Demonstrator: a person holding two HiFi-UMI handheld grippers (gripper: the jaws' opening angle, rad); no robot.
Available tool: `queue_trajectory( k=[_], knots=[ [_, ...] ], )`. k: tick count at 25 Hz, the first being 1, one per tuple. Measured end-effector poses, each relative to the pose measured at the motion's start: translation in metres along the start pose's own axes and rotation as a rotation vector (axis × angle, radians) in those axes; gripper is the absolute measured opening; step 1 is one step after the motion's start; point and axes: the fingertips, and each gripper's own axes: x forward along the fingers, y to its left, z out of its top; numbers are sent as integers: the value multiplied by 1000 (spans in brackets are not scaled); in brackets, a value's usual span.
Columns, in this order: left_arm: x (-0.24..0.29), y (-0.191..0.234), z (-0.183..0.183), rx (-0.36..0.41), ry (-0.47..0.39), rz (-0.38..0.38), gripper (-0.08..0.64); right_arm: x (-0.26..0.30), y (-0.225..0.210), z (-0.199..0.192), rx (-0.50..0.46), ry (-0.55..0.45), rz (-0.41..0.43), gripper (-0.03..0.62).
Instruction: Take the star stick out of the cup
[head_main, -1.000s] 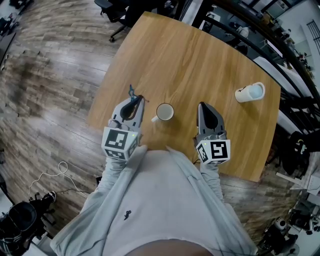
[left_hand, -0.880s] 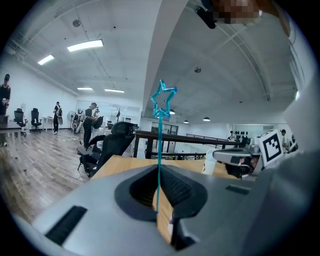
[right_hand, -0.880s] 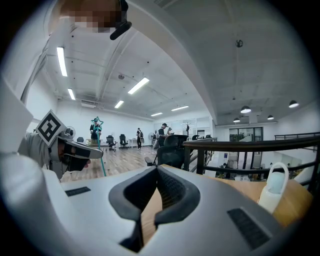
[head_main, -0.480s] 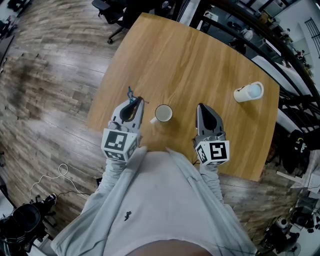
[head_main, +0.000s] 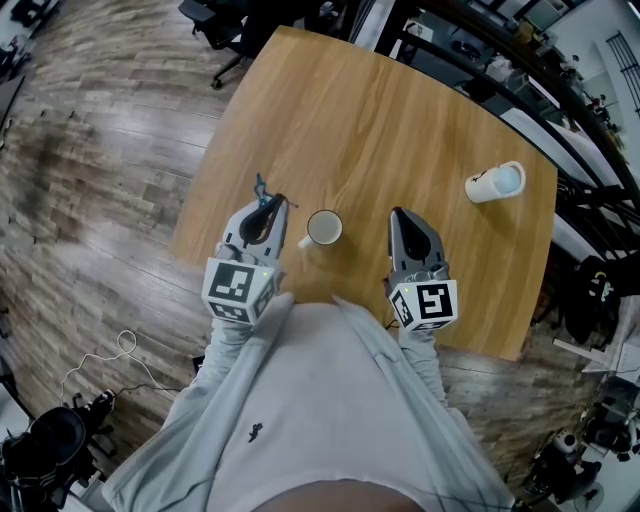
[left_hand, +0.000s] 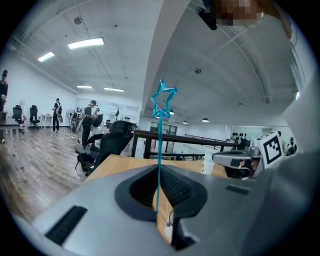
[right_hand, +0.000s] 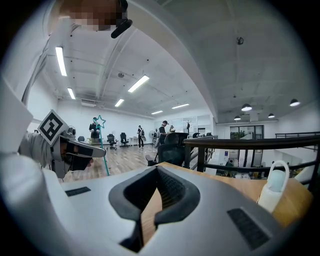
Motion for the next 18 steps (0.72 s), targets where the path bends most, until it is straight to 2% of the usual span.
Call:
queue_trajectory(
  k=[18],
  knots=[
    [2, -2, 1, -17, 0, -19, 28, -2, -2, -1, 5, 12, -15, 17]
  ],
)
